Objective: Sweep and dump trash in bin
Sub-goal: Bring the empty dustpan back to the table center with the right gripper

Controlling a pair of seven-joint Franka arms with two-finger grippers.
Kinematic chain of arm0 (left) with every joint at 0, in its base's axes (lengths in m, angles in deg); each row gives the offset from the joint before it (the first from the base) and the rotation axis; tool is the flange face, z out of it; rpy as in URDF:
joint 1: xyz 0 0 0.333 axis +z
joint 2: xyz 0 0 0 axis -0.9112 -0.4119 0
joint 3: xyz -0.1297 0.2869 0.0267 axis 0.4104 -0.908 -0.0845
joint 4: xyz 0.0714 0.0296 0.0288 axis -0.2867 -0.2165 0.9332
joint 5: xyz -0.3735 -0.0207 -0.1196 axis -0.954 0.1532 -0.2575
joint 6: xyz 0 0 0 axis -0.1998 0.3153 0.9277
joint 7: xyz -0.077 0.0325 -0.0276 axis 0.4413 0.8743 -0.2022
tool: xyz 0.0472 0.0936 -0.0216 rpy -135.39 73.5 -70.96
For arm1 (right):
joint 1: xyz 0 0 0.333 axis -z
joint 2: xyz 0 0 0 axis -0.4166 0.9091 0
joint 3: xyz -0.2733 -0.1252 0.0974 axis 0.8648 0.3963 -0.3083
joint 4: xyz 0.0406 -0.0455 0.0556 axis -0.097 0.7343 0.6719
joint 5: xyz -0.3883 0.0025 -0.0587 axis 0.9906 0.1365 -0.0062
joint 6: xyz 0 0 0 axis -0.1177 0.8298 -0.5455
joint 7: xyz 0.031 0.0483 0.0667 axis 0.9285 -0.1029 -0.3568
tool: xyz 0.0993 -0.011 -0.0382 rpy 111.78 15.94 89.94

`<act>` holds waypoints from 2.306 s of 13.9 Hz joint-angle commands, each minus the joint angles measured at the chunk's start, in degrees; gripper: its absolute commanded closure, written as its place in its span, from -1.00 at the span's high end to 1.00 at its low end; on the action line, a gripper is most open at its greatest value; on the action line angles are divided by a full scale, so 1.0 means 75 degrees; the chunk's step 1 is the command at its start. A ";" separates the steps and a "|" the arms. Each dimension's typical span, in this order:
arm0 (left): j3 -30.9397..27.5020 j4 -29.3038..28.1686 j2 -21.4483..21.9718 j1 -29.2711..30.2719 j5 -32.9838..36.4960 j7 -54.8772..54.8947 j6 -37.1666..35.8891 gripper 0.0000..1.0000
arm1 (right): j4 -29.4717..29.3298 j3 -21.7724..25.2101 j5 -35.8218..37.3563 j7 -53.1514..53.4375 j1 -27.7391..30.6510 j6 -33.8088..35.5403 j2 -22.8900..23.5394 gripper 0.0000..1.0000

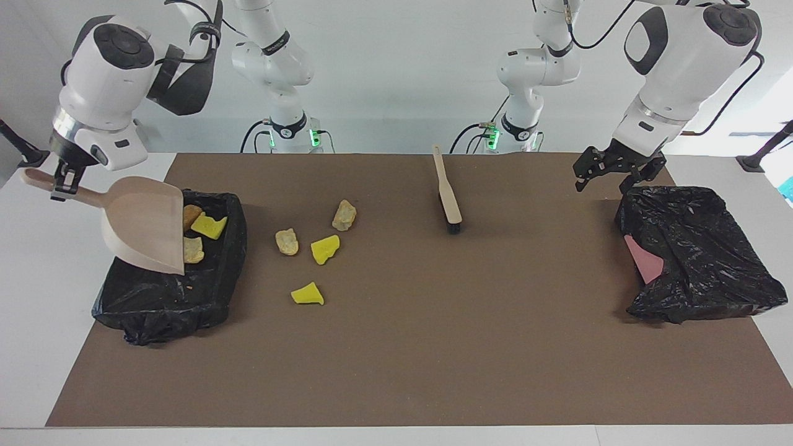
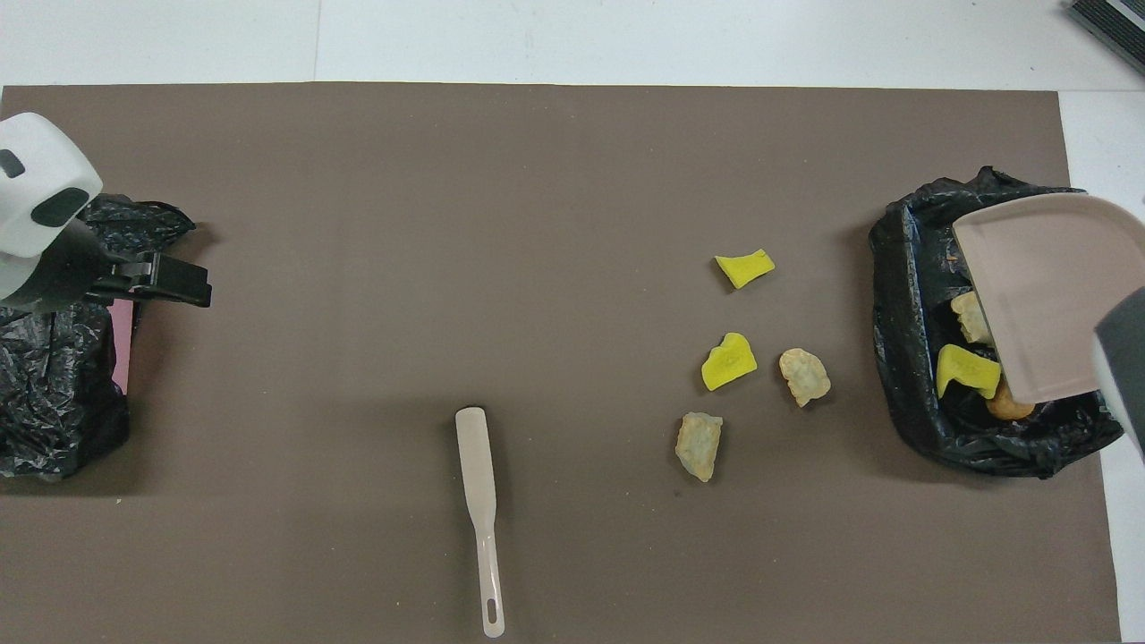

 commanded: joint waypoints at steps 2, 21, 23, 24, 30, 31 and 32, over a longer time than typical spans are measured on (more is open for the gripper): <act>0.0069 0.0196 -0.0085 0.0082 0.0136 0.0013 -0.0164 1.00 | -0.0397 -0.0063 -0.0908 0.1992 -0.0763 0.0774 0.0151 -1.00; 0.0081 0.0173 -0.0074 0.0024 0.0136 0.0037 -0.0199 1.00 | -0.2049 -0.0075 -0.5998 1.5075 -0.4642 0.0097 0.2798 -1.00; 0.0081 0.0173 -0.0062 0.0000 0.0136 0.0037 -0.0234 1.00 | -0.2095 -0.0075 -0.6010 1.5880 -0.5006 -0.0407 0.3137 -1.00; 0.0081 0.0161 -0.0062 -0.0023 0.0136 0.0037 -0.0176 1.00 | -0.2293 -0.0075 -0.6010 1.6326 -0.5181 -0.0595 0.3394 -1.00; 0.0093 0.0149 -0.0062 -0.0047 0.0136 0.0060 -0.0117 1.00 | -0.2541 -0.0075 -0.6045 1.7302 -0.5804 -0.1322 0.4298 -1.00; 0.0093 0.0138 -0.0062 -0.0047 0.0136 0.0060 -0.0117 1.00 | -0.2529 -0.0075 -0.6045 1.7501 -0.5990 -0.1544 0.4415 -1.00; 0.0093 0.0138 -0.0062 -0.0059 0.0136 0.0072 -0.0140 1.00 | -0.2529 -0.0063 -0.6033 1.7642 -0.6119 -0.1650 0.4486 -1.00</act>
